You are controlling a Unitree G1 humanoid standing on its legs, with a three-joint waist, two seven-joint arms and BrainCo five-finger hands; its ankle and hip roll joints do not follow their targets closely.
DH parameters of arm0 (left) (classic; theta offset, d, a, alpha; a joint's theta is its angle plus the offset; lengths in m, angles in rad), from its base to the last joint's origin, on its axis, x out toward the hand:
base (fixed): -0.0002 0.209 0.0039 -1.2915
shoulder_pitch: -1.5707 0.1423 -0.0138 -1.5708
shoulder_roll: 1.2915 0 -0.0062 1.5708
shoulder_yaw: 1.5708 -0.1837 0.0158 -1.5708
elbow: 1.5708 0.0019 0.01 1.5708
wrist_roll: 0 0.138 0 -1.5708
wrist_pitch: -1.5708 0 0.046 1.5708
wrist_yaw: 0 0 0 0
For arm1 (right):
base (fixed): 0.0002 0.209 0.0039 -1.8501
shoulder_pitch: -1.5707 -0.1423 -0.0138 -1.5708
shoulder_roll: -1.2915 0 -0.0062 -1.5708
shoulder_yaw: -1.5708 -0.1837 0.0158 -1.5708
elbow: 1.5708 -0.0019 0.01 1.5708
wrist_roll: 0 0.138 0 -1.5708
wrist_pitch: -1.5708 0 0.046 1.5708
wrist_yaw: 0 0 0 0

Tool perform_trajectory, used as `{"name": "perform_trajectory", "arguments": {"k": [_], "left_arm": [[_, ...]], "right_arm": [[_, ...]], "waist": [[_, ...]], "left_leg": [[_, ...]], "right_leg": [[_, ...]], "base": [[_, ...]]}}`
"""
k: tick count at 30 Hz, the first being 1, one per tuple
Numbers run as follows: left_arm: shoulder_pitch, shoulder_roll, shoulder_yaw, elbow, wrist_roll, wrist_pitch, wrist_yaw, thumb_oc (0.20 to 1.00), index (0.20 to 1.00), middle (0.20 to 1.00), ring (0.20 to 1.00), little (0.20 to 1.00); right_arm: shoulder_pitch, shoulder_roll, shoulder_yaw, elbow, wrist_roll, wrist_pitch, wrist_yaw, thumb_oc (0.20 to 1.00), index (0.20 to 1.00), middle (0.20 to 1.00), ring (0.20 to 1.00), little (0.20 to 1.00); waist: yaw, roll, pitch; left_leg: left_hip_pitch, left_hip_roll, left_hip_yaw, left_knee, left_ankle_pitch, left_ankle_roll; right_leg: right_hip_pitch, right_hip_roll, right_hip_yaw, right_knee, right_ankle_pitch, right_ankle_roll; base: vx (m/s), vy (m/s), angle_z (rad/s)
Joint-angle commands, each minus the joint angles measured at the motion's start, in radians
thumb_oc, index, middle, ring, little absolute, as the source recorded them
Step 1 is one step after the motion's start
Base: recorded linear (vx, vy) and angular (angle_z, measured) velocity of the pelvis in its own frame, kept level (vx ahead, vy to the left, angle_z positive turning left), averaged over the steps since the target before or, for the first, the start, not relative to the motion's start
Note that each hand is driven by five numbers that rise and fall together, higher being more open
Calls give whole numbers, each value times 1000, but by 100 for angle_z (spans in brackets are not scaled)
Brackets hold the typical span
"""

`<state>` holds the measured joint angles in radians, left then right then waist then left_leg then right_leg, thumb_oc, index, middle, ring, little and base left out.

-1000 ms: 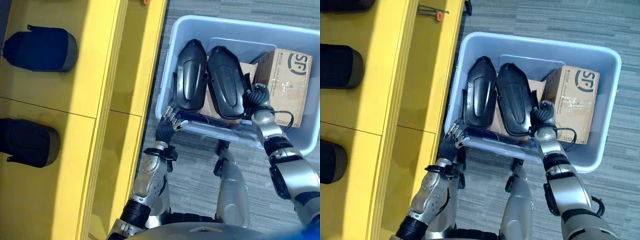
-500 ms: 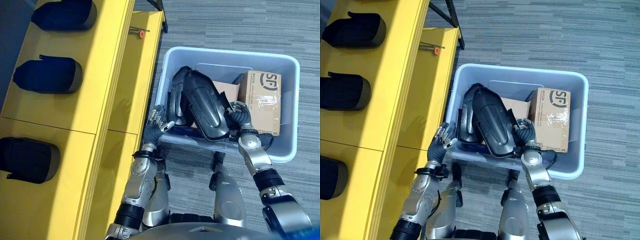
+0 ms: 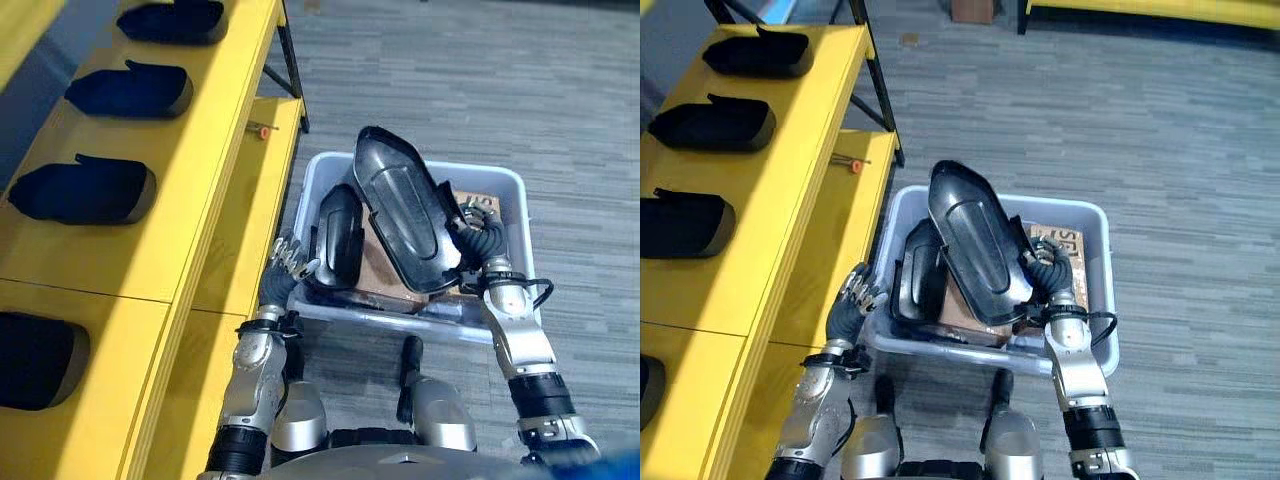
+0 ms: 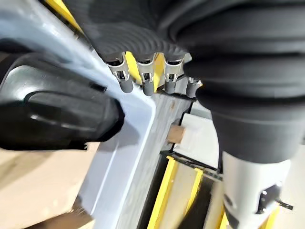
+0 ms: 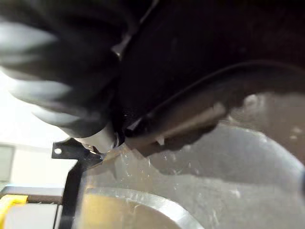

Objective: Move parts from the plastic box to the shelf.

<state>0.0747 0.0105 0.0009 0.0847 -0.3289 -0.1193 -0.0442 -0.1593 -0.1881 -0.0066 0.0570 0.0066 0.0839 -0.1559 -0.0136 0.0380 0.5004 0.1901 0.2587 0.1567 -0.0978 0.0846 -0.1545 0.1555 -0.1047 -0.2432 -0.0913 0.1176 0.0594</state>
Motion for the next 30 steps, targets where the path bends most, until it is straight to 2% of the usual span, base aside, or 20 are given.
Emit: {"name": "perform_trajectory", "arguments": {"k": [1,2,7,12,15,17,18,20,21,24,26,27,28,29,30], "left_arm": [[1,-7,-1,-25,15,-40,-39,1000,1000,1000,1000,1000],[11,-5,12,-20,16,-40,-45,1000,1000,1000,1000,1000],[34,-9,48,2,12,-39,-56,1000,1000,1000,1000,1000],[68,-52,89,0,5,-43,-64,1000,1000,1000,1000,1000],[77,-65,108,-13,11,-51,-56,1000,1000,1000,1000,1000],[80,-63,118,-35,20,-62,-43,1000,1000,1000,1000,1000],[79,-63,118,-35,20,-62,-43,1000,1000,1000,1000,1000],[60,-56,120,-48,25,-71,-35,1000,1000,1000,1000,1000],[46,-31,110,-62,38,-67,-43,1000,1000,1000,1000,1000],[38,-33,98,-65,44,-63,-70,1000,1000,1000,1000,1000],[15,-44,81,-19,33,-67,-77,1000,1000,1000,1000,1000],[15,-45,81,-19,33,-67,-77,1000,1000,1000,1000,1000],[4,-67,40,21,23,-67,-101,1000,1000,1000,1000,1000],[5,-52,33,15,25,-66,-102,1000,1000,1000,1000,1000],[0,-46,31,24,24,-69,-102,1000,1000,1000,1000,1000]], "right_arm": [[-17,28,-37,-109,18,-33,34,200,200,200,200,200],[-6,48,-29,-127,36,-25,50,200,200,200,200,200],[0,76,6,-149,62,-13,67,200,200,200,200,200],[-37,91,86,-148,74,4,80,200,200,200,200,200],[-101,74,162,-139,69,12,75,200,200,200,200,200],[-146,55,198,-142,46,19,60,200,200,200,200,200],[-147,55,198,-142,46,19,60,200,200,200,200,200],[-160,48,204,-135,32,31,53,200,200,200,200,200],[-144,28,190,-146,31,38,60,200,200,200,200,200],[-76,35,135,-187,33,41,84,200,200,200,200,200],[-29,49,81,-206,14,40,89,200,200,200,200,200],[-28,48,81,-207,14,40,90,200,200,200,200,200],[50,76,-13,-243,-11,32,106,200,200,200,200,200],[57,84,-21,-243,-14,29,111,200,200,200,200,200],[62,95,-22,-242,-14,28,111,200,200,200,200,200]], "waist": [[-11,15,-100],[-8,14,-124],[-2,15,-160],[24,17,-163],[57,6,-140],[76,-16,-92],[76,-16,-91],[83,-47,-41],[78,-81,-19],[3,-82,-69],[-55,-52,-116],[-57,-52,-118],[-123,-1,-123],[-121,12,-120],[-122,12,-126]], "left_leg": [[42,-34,35,11,-42,94],[51,-27,37,11,-38,98],[85,-3,42,11,-9,113],[115,28,50,21,12,126],[91,42,32,48,13,133],[69,55,64,19,48,123],[70,54,64,19,48,123],[54,55,107,19,37,115],[90,49,165,164,18,101],[233,70,233,224,23,74],[292,62,224,184,26,59],[291,61,223,181,28,59],[289,41,283,53,33,61],[297,21,262,24,27,64],[291,12,271,11,19,65]], "right_leg": [[-39,-9,57,101,-38,-25],[-36,-5,65,118,-45,-25],[-27,9,84,187,-60,-18],[-7,33,100,243,-68,-4],[6,56,120,234,-72,2],[26,65,109,214,-67,11],[27,65,109,213,-67,11],[47,48,100,192,-62,10],[39,33,75,189,-43,-2],[3,-6,-14,213,-29,-5],[-30,-33,-45,248,-32,1],[-32,-34,-47,251,-35,2],[-55,-66,-79,287,-26,14],[-70,-76,-84,284,-33,8],[-75,-79,-89,279,-38,1]], "base": [[0,-107,2],[-8,-105,1],[-28,-101,-2],[-28,-153,-6],[-103,-192,-22],[-143,-179,-2],[-107,-72,25],[-171,-111,39],[-220,-89,54],[-119,100,137],[-38,208,112],[4,421,148],[4,420,133],[-43,478,121],[-104,220,43]]}}
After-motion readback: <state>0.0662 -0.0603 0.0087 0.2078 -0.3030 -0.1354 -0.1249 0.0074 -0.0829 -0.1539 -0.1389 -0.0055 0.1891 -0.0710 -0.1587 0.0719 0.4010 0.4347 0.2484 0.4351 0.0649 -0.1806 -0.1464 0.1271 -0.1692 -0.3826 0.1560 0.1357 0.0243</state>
